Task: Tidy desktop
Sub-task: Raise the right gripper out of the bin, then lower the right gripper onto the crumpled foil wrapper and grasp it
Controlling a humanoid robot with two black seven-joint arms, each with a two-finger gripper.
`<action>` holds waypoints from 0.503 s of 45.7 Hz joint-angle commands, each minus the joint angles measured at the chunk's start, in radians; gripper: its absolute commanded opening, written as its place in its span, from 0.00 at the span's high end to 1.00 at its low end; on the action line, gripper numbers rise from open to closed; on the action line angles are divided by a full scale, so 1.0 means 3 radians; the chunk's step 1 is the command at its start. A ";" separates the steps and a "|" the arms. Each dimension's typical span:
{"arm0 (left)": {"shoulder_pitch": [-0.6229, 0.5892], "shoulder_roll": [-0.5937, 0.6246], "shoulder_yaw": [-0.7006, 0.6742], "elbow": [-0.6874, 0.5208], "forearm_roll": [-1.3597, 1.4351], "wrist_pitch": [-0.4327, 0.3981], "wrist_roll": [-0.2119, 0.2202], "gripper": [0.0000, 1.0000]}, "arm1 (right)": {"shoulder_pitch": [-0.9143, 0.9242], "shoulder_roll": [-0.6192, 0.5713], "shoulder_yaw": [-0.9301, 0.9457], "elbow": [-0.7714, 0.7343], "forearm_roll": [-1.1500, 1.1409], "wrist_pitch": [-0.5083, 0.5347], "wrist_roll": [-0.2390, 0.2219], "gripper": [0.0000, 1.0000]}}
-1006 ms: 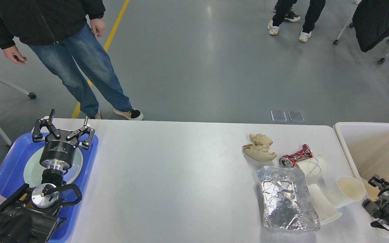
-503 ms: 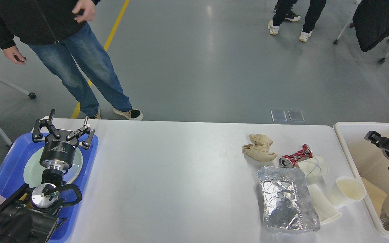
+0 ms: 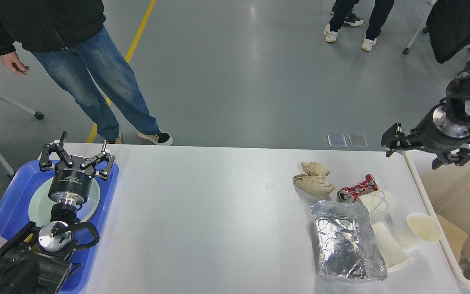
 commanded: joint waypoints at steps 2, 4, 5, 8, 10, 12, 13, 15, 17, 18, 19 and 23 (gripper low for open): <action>0.0000 0.0002 0.0000 0.0000 0.0000 0.0001 0.0000 0.04 | 0.0671 0.0058 0.0014 0.0544 0.0001 0.0446 -0.0004 0.00; 0.0005 -0.0003 0.0000 0.0000 0.0000 0.0001 0.0000 0.04 | 0.0845 0.0063 0.0019 0.0687 0.0001 0.0508 -0.0004 0.00; 0.0000 0.0002 0.0000 0.0000 0.0000 0.0001 0.0000 0.04 | 0.0922 0.0063 0.0019 0.0759 0.0001 0.0528 -0.0004 0.00; 0.0000 -0.0003 0.0000 0.0000 0.0000 0.0001 0.0000 0.04 | 0.1136 0.0063 0.0029 0.0943 0.0006 0.0579 -0.0004 0.00; 0.0000 0.0002 0.0000 0.0000 0.0000 0.0001 0.0000 0.04 | 0.1280 0.0058 0.0039 0.1050 0.0011 0.0641 -0.0004 0.00; 0.0000 0.0002 0.0000 0.0005 0.0000 0.0001 0.0000 0.04 | 0.1423 0.0063 0.0054 0.1148 0.0016 0.0727 -0.0004 0.00; 0.0000 0.0002 0.0000 0.0000 0.0000 0.0001 0.0000 0.04 | 0.1479 0.0063 0.0060 0.1199 0.0016 0.0768 -0.0004 0.00; 0.0000 0.0002 0.0000 0.0000 -0.0005 0.0001 0.0000 0.04 | 0.1581 0.0053 0.0085 0.1296 0.0021 0.0825 -0.0004 0.00; 0.0000 0.0002 0.0000 0.0000 0.0000 0.0001 0.0000 0.04 | 0.1633 0.0033 0.0116 0.1368 0.0021 0.0856 -0.0004 0.00; 0.0000 0.0002 0.0000 0.0005 0.0000 0.0001 0.0000 0.04 | 0.1658 0.0028 0.0126 0.1393 0.0026 0.0866 -0.0004 0.00; 0.0005 0.0002 0.0000 0.0005 0.0000 0.0001 0.0000 0.04 | 0.1679 0.0017 0.0126 0.1414 0.0026 0.0876 -0.0004 0.00; 0.0000 0.0002 0.0000 0.0000 0.0000 0.0001 0.0000 0.04 | 0.1694 0.0007 0.0126 0.1450 0.0026 0.0861 -0.0004 0.00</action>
